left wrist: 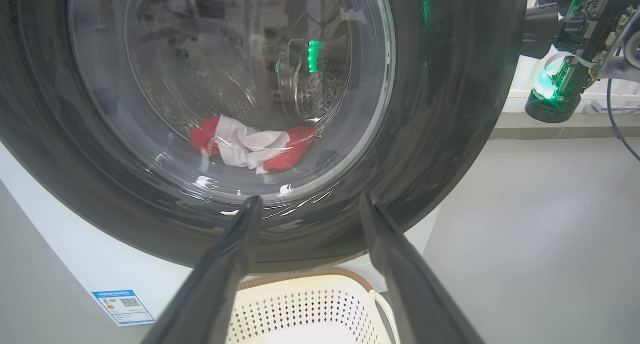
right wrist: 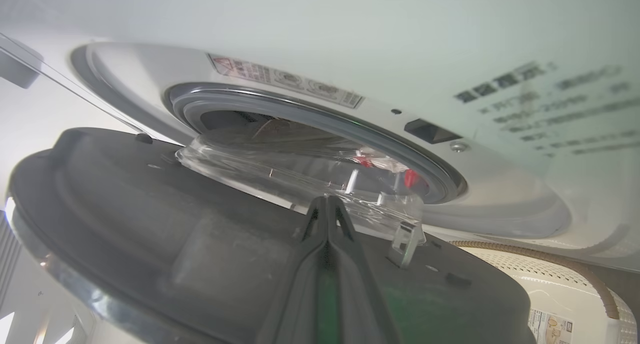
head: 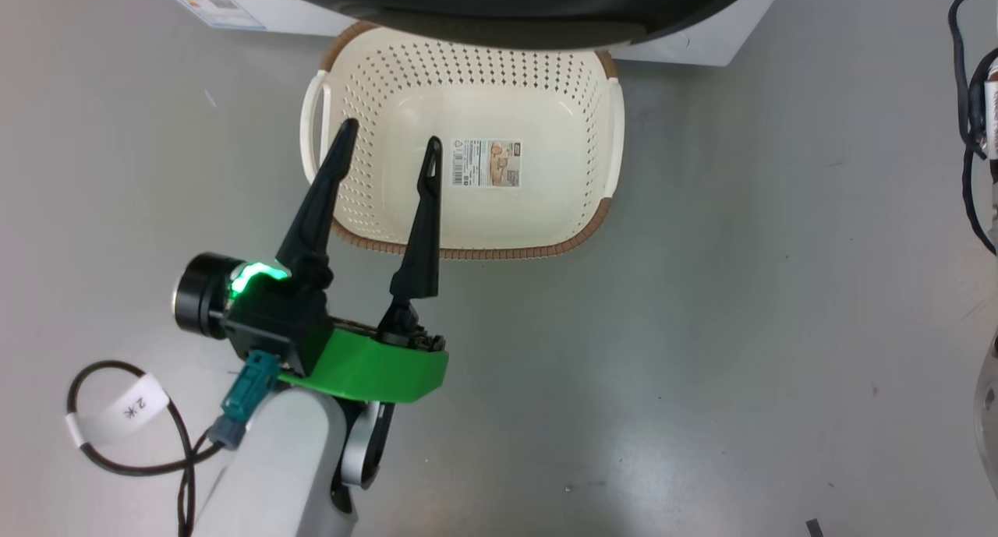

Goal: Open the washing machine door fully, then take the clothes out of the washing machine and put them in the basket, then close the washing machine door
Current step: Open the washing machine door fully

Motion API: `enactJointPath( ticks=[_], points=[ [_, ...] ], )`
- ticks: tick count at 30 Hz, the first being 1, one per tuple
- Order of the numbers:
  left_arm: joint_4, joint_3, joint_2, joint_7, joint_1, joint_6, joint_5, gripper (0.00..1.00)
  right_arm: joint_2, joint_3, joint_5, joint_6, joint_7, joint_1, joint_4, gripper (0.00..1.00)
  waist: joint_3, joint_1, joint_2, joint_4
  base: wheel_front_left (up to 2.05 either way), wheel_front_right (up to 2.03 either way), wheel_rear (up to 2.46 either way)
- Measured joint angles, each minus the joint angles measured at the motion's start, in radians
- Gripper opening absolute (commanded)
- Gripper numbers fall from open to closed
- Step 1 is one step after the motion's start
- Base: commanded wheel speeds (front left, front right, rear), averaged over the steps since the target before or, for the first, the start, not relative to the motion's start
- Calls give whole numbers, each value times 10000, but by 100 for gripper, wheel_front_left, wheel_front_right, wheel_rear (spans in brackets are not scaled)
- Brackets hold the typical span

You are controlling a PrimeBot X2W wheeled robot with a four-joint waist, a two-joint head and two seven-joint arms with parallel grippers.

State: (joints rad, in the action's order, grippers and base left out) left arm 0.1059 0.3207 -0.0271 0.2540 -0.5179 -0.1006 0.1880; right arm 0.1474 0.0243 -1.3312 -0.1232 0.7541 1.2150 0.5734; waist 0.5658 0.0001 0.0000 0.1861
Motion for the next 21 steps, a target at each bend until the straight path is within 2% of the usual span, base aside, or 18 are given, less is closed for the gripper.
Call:
enactJointPath(
  ticks=[21],
  points=[
    [274, -213, 0, 2, 132, 42, 63, 100, -454, 178, -155, 0, 763, -1722, -569, 0, -1063, -1, 0, -133, 0, 0, 0]
  ],
)
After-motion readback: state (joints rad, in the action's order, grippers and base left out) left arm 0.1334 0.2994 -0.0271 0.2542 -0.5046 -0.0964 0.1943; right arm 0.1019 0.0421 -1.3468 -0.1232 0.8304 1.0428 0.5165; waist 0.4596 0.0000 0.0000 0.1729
